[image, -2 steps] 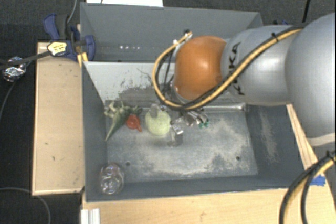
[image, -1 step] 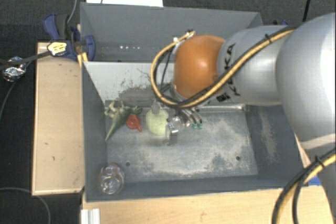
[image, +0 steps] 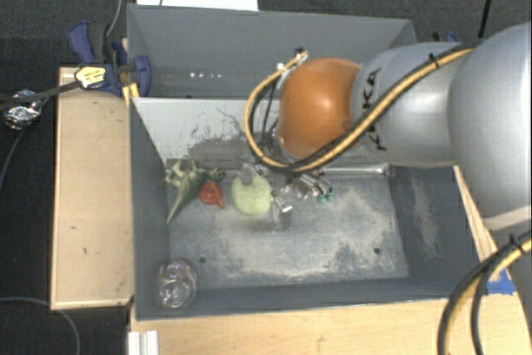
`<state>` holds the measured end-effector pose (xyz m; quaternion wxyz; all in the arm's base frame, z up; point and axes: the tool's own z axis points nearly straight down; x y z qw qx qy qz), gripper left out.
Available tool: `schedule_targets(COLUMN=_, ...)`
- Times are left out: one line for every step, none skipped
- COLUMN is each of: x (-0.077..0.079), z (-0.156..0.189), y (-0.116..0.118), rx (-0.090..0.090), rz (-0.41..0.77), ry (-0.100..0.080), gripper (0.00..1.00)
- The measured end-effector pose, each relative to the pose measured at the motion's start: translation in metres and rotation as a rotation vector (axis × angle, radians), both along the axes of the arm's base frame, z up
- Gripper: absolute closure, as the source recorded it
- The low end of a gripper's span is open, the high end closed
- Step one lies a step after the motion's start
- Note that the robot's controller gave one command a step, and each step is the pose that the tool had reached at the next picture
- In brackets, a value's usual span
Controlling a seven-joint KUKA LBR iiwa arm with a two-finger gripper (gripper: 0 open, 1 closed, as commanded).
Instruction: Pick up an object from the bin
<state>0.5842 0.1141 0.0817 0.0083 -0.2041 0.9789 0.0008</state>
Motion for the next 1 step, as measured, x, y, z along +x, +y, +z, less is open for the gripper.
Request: schedule_targets(x=-0.0011, z=-0.0062, y=0.006, rx=0.015, rz=-0.538, ry=0.003, gripper=1.0)
